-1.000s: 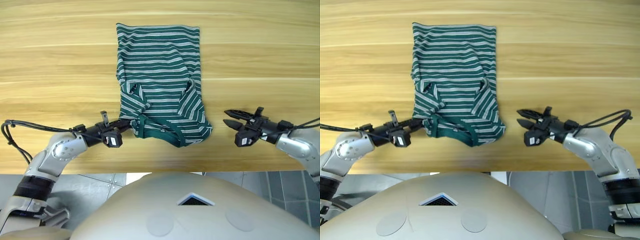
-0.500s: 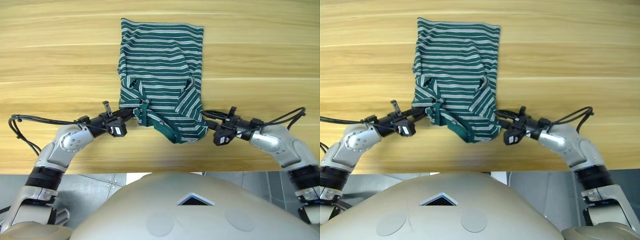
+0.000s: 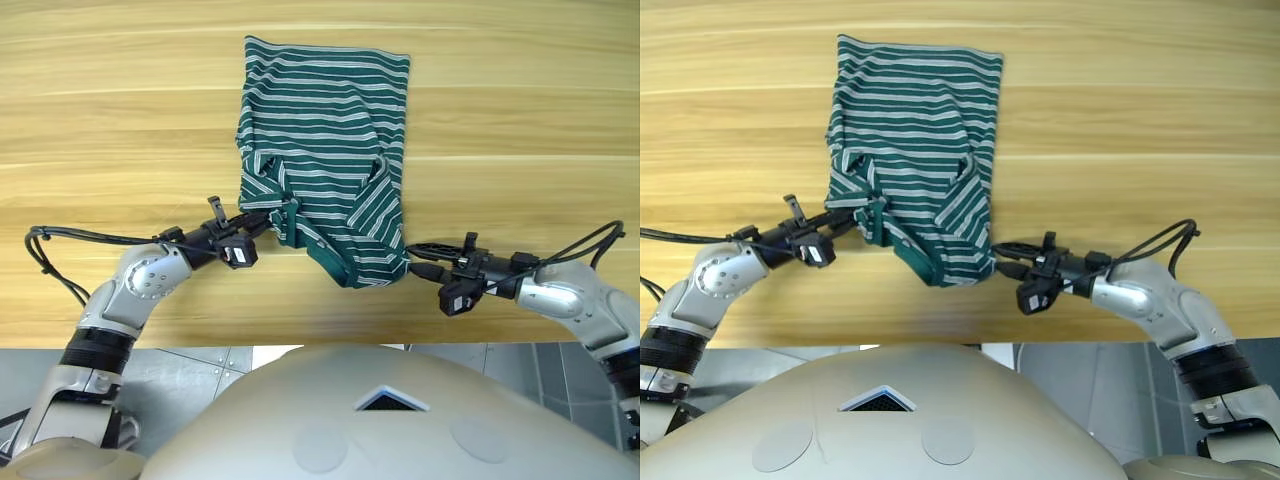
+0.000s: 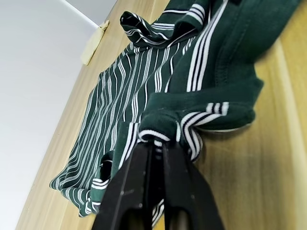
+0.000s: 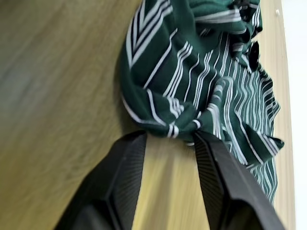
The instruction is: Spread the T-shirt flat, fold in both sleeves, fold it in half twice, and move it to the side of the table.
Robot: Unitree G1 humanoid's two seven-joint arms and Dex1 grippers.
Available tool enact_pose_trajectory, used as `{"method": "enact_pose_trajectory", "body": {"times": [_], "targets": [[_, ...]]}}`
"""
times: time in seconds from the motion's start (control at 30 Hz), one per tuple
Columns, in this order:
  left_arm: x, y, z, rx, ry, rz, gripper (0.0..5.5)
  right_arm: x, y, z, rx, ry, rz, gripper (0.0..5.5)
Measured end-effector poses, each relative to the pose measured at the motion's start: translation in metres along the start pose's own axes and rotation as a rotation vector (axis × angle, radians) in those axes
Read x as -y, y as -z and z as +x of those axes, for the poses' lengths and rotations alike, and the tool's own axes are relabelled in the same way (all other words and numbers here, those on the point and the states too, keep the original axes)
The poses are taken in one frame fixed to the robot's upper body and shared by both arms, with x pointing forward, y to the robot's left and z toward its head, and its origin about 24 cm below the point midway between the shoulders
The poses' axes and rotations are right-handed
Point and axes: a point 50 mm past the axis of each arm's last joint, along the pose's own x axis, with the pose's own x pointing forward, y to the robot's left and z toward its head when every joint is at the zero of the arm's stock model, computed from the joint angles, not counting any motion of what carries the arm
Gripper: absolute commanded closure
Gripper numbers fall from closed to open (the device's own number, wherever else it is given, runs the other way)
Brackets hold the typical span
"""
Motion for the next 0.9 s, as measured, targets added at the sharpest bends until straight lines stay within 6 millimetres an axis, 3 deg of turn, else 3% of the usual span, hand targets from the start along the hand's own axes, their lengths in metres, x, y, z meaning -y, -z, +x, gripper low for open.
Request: {"method": "enact_pose_trajectory", "body": {"times": [0.47, 0.8, 0.9], "targets": [[0.002, -0.003, 0.005, 0.027, -0.015, -0.008, 5.40, 0.004, 0.001, 0.015, 0.038, 0.030, -0.001, 3.67], [0.001, -0.002, 0.008, 0.037, -0.035, -0.013, 5.40, 0.001, 0.005, 0.021, 0.033, 0.041, 0.010, 5.48], [0.003, -0.002, 0.005, 0.035, -0.042, -0.028, 5.40, 0.001, 0.006, 0.022, 0.028, 0.043, 0.002, 5.48]]}}
